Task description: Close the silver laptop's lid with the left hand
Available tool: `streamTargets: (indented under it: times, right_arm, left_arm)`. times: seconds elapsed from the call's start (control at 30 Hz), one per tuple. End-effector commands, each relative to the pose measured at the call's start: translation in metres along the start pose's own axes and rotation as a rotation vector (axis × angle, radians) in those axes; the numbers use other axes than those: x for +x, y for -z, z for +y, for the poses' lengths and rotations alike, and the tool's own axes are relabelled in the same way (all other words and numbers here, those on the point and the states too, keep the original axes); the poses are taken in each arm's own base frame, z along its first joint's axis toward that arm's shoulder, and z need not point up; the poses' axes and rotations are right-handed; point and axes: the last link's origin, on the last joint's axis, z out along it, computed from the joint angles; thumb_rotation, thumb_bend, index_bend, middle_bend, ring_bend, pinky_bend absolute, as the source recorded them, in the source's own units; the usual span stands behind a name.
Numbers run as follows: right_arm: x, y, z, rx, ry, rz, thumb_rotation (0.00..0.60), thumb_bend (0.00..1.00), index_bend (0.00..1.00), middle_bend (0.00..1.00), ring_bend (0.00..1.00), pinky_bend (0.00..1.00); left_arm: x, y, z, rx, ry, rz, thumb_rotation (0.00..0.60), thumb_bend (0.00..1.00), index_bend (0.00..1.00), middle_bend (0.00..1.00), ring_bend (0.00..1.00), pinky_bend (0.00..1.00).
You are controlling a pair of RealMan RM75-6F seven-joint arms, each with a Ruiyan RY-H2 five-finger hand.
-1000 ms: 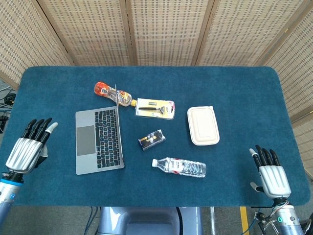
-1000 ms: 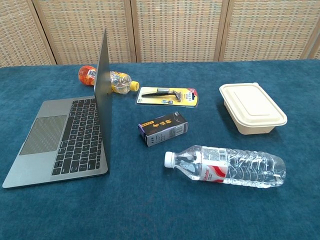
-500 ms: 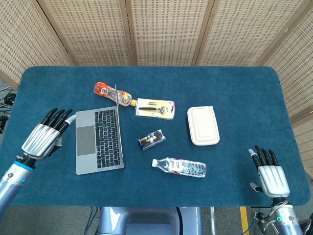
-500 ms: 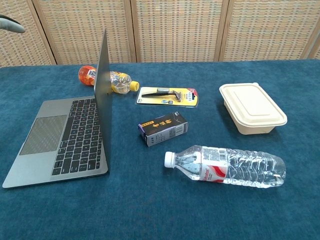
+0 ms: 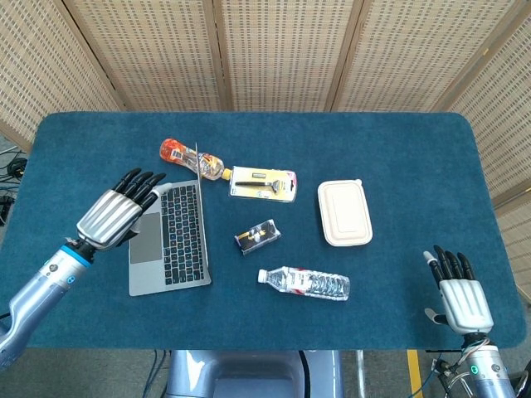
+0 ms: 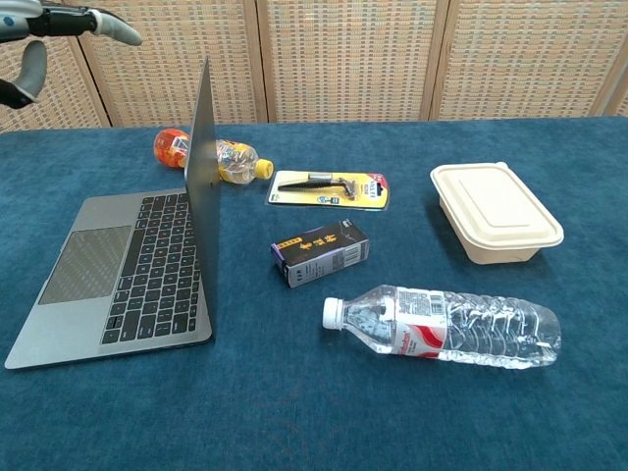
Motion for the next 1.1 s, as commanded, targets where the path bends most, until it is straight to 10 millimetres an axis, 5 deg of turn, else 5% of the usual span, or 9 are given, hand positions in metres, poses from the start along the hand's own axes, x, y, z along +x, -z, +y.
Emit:
streamTargets:
  times: [0.03, 0.93, 1.1]
  right_arm:
    - [0.001, 0.000, 0.001, -0.002, -0.002, 0.002, 0.600, 0.05, 0.00, 0.00, 0.00, 0.00]
    - [0.004, -0.003, 0.005, -0.010, -0.027, 0.007, 0.600, 0.05, 0.00, 0.00, 0.00, 0.00]
    - [0.004, -0.003, 0.005, -0.009, -0.029, 0.010, 0.600, 0.05, 0.00, 0.00, 0.00, 0.00]
  left_arm:
    - [0.006, -0.010, 0.008, -0.019, 0.011, 0.005, 0.600, 1.00, 0.00, 0.00, 0.00, 0.00]
    - [0.001, -0.065, 0.059, -0.133, 0.036, -0.118, 0.600, 1.00, 0.01, 0.00, 0.00, 0.00]
    - [0.001, -0.067, 0.059, -0.120, 0.026, -0.122, 0.600, 1.00, 0.09, 0.00, 0.00, 0.00]
